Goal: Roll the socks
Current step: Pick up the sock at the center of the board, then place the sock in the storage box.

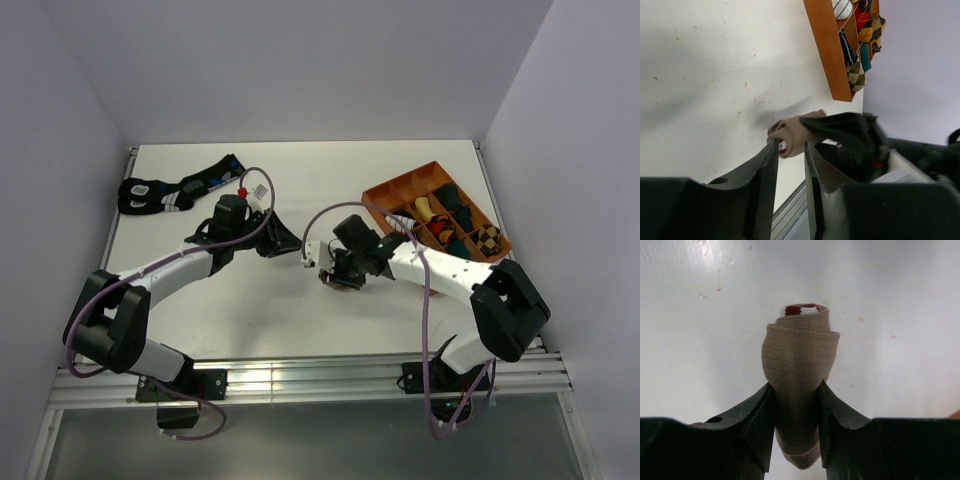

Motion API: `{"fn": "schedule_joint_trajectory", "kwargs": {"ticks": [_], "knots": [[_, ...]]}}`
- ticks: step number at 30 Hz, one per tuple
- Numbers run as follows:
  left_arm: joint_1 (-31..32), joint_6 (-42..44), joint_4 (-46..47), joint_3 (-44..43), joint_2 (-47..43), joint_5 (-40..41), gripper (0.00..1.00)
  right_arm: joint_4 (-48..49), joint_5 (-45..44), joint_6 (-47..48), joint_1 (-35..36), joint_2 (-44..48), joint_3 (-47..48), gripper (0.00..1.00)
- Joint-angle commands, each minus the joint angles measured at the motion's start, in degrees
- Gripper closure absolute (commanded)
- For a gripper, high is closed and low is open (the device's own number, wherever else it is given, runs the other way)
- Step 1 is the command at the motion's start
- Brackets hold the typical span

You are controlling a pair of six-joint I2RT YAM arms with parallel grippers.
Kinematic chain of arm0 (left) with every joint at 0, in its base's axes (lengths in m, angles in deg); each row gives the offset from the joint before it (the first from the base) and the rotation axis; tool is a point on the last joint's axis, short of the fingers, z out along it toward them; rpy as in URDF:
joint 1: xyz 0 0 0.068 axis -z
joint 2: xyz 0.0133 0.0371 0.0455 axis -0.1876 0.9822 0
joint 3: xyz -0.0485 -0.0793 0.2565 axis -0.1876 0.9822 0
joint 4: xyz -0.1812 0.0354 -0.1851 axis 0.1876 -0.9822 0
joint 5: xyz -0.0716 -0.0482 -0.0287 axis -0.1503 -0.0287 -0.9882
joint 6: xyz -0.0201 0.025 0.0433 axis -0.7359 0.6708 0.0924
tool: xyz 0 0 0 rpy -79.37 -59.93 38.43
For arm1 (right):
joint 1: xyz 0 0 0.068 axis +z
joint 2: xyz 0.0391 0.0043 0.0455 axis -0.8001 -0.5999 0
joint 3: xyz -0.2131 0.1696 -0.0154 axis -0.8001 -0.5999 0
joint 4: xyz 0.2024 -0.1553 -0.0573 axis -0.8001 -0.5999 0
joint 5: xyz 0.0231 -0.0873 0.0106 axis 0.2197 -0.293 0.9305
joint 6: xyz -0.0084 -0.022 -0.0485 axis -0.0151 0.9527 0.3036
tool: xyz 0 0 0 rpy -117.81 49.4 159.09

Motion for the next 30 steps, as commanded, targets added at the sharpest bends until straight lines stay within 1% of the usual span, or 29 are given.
{"fn": "schedule_joint_trajectory", "kwargs": {"ticks": [1,6,7,9,10,12,15,16,17,18,20,21,22,24,25,30], "knots": [[-0.66,2.13,-1.32,-1.0,-2.58,0.71,0.68,-2.96,1.45,-3.92,-2.72,0.64,7.62,1.0],[-0.75,2.12,-0.27,-0.83,-3.02,-0.34,0.69,-4.02,-3.38,-4.89,-6.94,-1.37,15.1,1.0],[-0.75,2.13,0.17,-0.74,-3.02,-0.52,0.69,-4.28,-3.99,-4.89,-9.21,-2.25,18.77,1.0],[-0.75,1.95,0.79,-0.65,-3.02,-0.87,0.7,-5.07,-6.45,-5.42,-11.86,-5.68,22.83,1.0],[-0.75,1.86,1.4,-0.39,-3.02,-1.13,0.7,-4.46,-7.85,-5.24,-14.05,-6.91,26.33,1.0],[-0.84,1.95,1.41,-0.56,-2.75,-1.75,0.71,-3.06,-12.42,-5.24,-16.25,-10.42,29.77,1.0],[-0.75,2.48,1.41,-0.74,-2.58,-2.28,0.71,-2.52,-14.11,-6.03,-21.26,-17.36,39.08,1.0],[-0.75,2.82,1.32,-1.0,-2.4,-2.54,0.71,-3.13,-15.67,-6.38,-22.67,-19.29,44.76,1.0],[-0.75,2.92,1.23,-1.09,-2.23,-2.72,0.71,-3.57,-16.56,-6.82,-24.94,-22.88,47.26,1.0],[-0.84,3.0,1.23,-1.09,-2.14,-2.81,0.72,-3.06,-19.0,-6.74,-26.01,-24.31,50.67,1.0],[-0.84,3.09,1.4,-1.09,-2.05,-3.07,0.72,-0.33,-21.3,-6.47,-27.77,-27.99,53.25,1.0],[-0.92,3.27,1.32,-1.18,-1.96,-3.24,0.72,0.54,-24.1,-6.38,-29.35,-29.32,55.78,1.0],[-0.92,3.35,1.14,-1.26,-1.79,-3.25,0.72,1.08,-25.35,-6.12,-30.06,-31.94,57.37,1.0],[-1.01,3.36,1.49,-1.35,-1.7,-3.42,0.72,1.87,-27.89,-5.68,-32.07,-34.33,60.8,1.0],[-0.93,3.27,1.67,-1.27,-1.7,-3.68,0.72,3.61,-29.82,-5.25,-32.87,-35.99,61.43,1.0],[-1.01,3.18,3.07,-0.74,-1.08,-4.21,0.73,6.61,-34.14,-4.72,-37.09,-41.01,66.17,1.0]]}}
